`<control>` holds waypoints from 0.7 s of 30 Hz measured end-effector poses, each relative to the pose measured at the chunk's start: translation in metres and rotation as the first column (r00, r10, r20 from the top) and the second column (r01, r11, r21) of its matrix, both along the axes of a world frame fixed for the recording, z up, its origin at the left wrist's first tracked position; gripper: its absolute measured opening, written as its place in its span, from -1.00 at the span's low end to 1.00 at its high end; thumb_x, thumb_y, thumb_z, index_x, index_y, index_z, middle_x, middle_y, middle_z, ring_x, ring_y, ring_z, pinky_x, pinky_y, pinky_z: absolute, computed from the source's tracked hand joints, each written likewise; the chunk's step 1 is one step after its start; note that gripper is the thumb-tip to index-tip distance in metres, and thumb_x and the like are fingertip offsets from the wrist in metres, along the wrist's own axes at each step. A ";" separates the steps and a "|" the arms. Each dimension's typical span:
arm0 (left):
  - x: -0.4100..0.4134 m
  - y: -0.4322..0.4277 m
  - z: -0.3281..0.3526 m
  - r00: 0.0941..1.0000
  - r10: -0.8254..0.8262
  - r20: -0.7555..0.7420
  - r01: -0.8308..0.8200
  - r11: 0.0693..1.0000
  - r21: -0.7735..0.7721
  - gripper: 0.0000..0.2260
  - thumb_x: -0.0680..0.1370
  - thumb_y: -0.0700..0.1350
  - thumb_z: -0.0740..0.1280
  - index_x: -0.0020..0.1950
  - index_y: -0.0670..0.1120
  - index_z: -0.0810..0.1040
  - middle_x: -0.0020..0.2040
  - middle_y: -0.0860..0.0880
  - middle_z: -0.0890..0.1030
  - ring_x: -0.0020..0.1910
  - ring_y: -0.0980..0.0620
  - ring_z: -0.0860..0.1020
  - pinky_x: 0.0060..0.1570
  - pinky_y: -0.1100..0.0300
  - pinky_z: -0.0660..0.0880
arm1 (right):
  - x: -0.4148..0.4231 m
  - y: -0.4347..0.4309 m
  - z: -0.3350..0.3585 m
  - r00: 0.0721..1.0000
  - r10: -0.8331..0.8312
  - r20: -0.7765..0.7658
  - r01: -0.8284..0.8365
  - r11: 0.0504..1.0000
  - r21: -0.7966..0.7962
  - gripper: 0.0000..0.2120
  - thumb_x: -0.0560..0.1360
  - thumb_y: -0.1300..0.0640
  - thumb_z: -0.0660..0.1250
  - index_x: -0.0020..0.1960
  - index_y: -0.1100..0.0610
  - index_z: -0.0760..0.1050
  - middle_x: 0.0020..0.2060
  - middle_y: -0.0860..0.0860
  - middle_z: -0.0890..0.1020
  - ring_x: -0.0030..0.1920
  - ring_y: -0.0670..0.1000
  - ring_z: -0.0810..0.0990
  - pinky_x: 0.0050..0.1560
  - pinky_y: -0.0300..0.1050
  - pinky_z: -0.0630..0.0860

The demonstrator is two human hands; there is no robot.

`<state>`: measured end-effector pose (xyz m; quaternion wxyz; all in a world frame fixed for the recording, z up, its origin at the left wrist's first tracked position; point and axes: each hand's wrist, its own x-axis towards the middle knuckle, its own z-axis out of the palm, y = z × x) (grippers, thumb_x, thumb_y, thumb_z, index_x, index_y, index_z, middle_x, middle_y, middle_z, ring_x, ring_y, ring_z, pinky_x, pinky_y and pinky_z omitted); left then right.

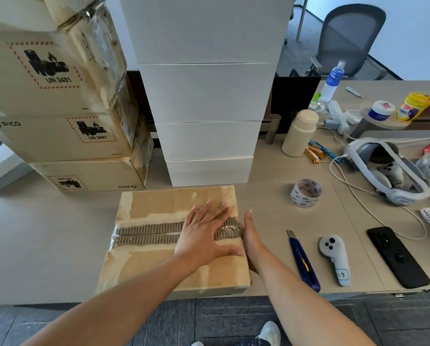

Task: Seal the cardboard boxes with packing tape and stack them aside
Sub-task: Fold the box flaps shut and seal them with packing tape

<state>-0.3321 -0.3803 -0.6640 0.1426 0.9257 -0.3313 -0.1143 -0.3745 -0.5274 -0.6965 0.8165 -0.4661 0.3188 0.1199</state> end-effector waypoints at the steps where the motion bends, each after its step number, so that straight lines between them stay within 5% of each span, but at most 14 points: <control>1: 0.000 0.001 0.000 1.000 0.002 -0.013 -0.002 1.000 -0.017 0.03 0.25 0.62 0.17 0.61 0.20 -0.02 0.58 0.30 -0.10 0.55 0.22 -0.30 0.56 0.01 -0.25 | 0.001 0.000 0.005 0.999 0.019 -0.033 -0.021 0.999 -0.040 -0.23 0.56 -0.38 -0.23 0.23 0.11 0.53 0.00 0.16 0.70 0.03 0.13 0.68 0.03 -0.02 0.58; 3: 0.000 0.008 0.003 0.998 0.021 -0.057 -0.028 0.992 -0.124 -0.01 0.34 0.52 0.27 0.62 0.12 -0.02 0.60 0.24 -0.07 0.55 0.25 -0.27 0.55 0.08 -0.29 | 0.000 0.004 0.014 0.995 0.072 -0.071 -0.081 0.989 -0.122 -0.22 0.56 -0.39 -0.23 0.13 0.11 0.57 -0.03 0.17 0.70 0.01 0.12 0.67 0.00 -0.05 0.56; 5: 0.004 0.029 0.007 0.995 0.083 -0.049 -0.092 0.969 -0.228 -0.16 0.50 0.36 0.27 0.62 0.09 -0.06 0.60 0.21 -0.10 0.52 0.28 -0.33 0.53 0.13 -0.35 | -0.003 0.005 0.015 0.997 0.033 -0.069 -0.056 0.924 -0.378 -0.20 0.52 -0.44 -0.18 0.24 0.12 0.52 0.22 0.20 0.59 0.24 0.12 0.55 0.27 0.00 0.44; 7: 0.009 0.062 0.011 0.984 0.175 0.026 -0.164 0.957 -0.238 -0.34 0.63 0.21 0.15 0.60 0.08 -0.13 0.59 0.19 -0.14 0.49 0.28 -0.40 0.49 0.15 -0.42 | -0.004 0.010 0.028 0.983 0.176 0.059 -0.068 0.640 -0.766 -0.25 0.55 -0.39 -0.13 0.57 0.06 0.12 0.57 0.03 0.09 0.56 -0.02 0.06 0.55 0.00 0.01; 9: 0.012 0.097 0.011 0.977 0.197 0.084 -0.181 0.969 -0.167 -0.44 0.66 0.18 -0.05 0.59 0.04 -0.16 0.60 0.13 -0.16 0.51 0.23 -0.41 0.49 0.13 -0.43 | 0.000 0.029 0.041 0.877 0.477 0.058 -0.077 0.258 -0.963 -0.43 0.66 -0.16 -0.11 0.59 -0.05 -0.20 0.53 -0.19 -0.23 0.52 -0.18 -0.29 0.52 -0.14 -0.27; 13: -0.001 0.130 0.001 0.991 0.069 0.112 -0.069 0.998 0.001 -0.44 0.62 0.21 -0.29 0.58 -0.01 -0.14 0.60 0.06 -0.14 0.55 0.13 -0.33 0.50 0.12 -0.36 | -0.002 0.089 0.040 0.626 0.742 -0.239 -0.134 -0.200 -0.971 -0.45 0.69 -0.01 -0.10 0.58 0.00 -0.26 0.52 -0.13 -0.29 0.53 -0.12 -0.33 0.55 -0.08 -0.27; 16: -0.006 0.135 -0.014 0.984 0.015 0.179 -0.026 0.998 0.056 -0.50 0.68 0.12 -0.13 0.58 -0.05 0.01 0.60 -0.04 0.10 0.58 0.02 -0.09 0.50 0.11 -0.18 | -0.004 0.100 0.027 0.592 0.731 -0.339 -0.143 -0.319 -0.937 -0.47 0.68 -0.08 -0.17 0.59 0.01 -0.20 0.54 -0.13 -0.25 0.53 -0.13 -0.31 0.55 -0.05 -0.28; 21: 0.007 0.149 -0.007 0.991 -0.026 0.131 0.023 0.999 0.023 -0.45 0.60 0.19 -0.34 0.60 0.12 -0.14 0.58 0.18 -0.16 0.55 0.26 -0.22 0.53 0.20 -0.29 | -0.001 0.087 0.033 0.511 0.760 -0.401 -0.129 -0.394 -0.910 -0.45 0.66 -0.21 -0.22 0.58 -0.05 -0.25 0.53 -0.18 -0.24 0.51 -0.19 -0.33 0.50 -0.15 -0.33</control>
